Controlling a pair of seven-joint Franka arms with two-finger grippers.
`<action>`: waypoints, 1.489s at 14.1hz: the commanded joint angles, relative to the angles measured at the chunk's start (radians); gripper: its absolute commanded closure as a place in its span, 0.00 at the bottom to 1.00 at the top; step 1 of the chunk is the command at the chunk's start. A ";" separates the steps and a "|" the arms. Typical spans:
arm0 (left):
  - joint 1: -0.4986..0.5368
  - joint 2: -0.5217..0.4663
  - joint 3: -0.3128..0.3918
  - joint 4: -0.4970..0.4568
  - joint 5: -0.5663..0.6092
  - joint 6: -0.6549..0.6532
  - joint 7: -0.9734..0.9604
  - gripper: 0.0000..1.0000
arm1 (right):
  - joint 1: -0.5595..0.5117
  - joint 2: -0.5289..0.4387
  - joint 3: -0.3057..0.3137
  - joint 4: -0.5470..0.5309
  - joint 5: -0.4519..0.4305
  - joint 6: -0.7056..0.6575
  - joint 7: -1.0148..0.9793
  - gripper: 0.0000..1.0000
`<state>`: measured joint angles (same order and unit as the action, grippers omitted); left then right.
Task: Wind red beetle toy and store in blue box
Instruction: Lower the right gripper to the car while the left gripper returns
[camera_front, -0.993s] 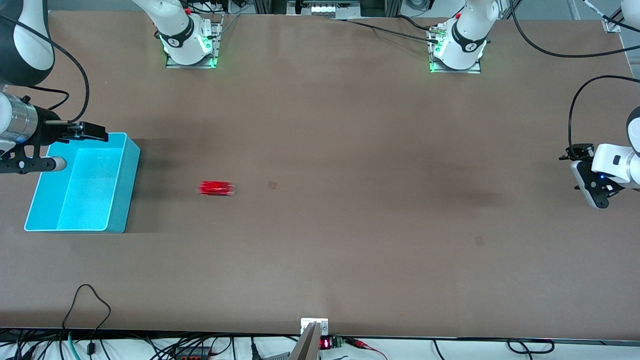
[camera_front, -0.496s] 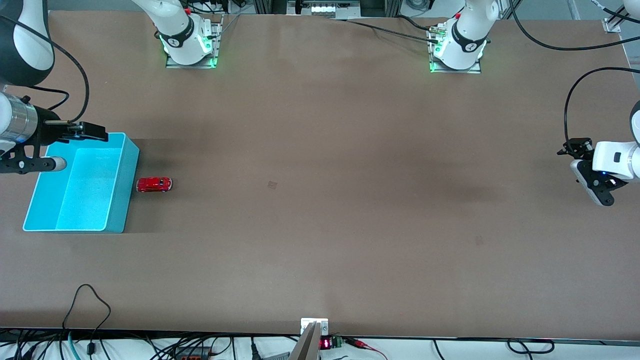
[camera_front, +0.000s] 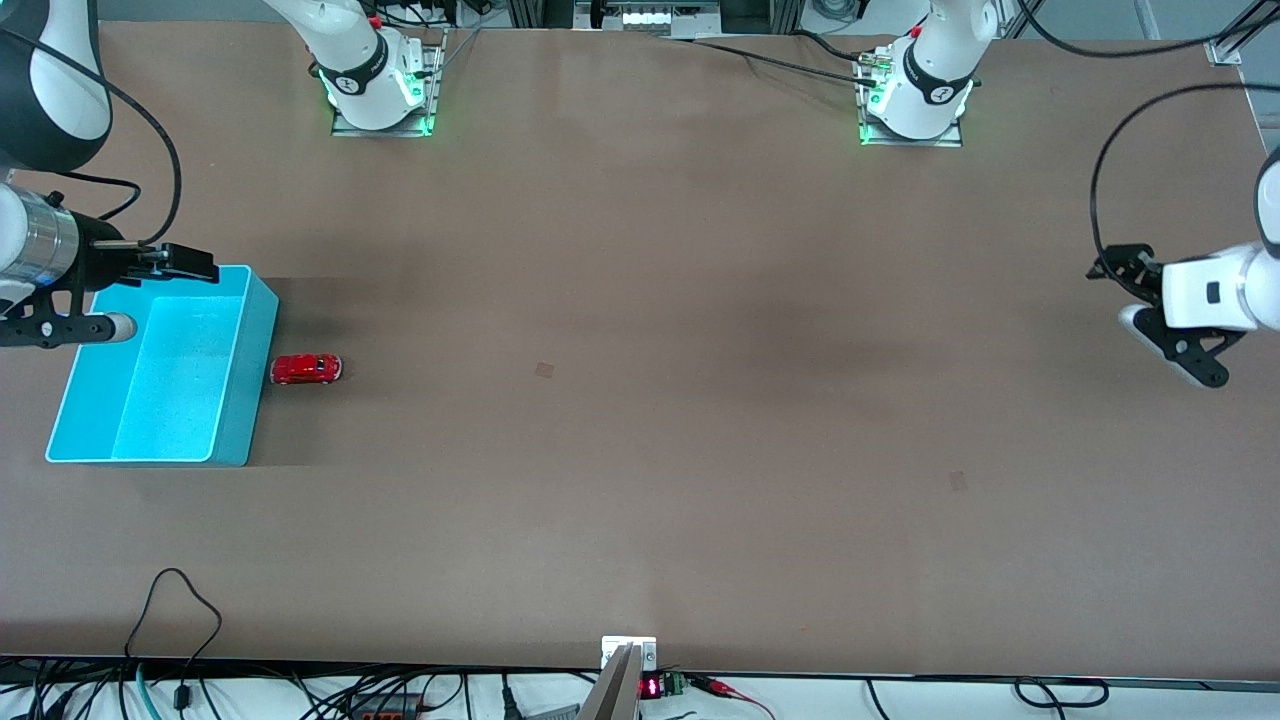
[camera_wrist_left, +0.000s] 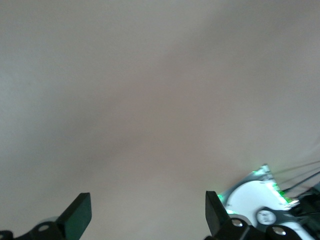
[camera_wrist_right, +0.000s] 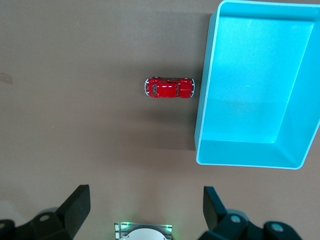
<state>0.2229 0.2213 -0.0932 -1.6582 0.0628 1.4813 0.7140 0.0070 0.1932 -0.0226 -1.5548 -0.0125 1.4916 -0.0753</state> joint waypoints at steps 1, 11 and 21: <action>0.006 -0.083 -0.083 -0.006 -0.011 -0.065 -0.160 0.00 | 0.037 -0.003 0.004 0.002 0.005 -0.013 0.002 0.00; -0.257 -0.256 0.069 -0.089 -0.052 0.242 -0.737 0.00 | -0.018 -0.047 0.096 -0.194 -0.004 0.179 -0.273 0.00; -0.286 -0.258 0.081 -0.038 -0.055 0.096 -0.739 0.00 | -0.004 -0.047 0.099 -0.270 -0.007 0.255 -0.457 0.00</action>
<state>-0.0683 -0.0336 -0.0128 -1.7146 0.0262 1.5955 -0.0203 0.0125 0.1706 0.0644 -1.7651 -0.0130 1.7103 -0.4522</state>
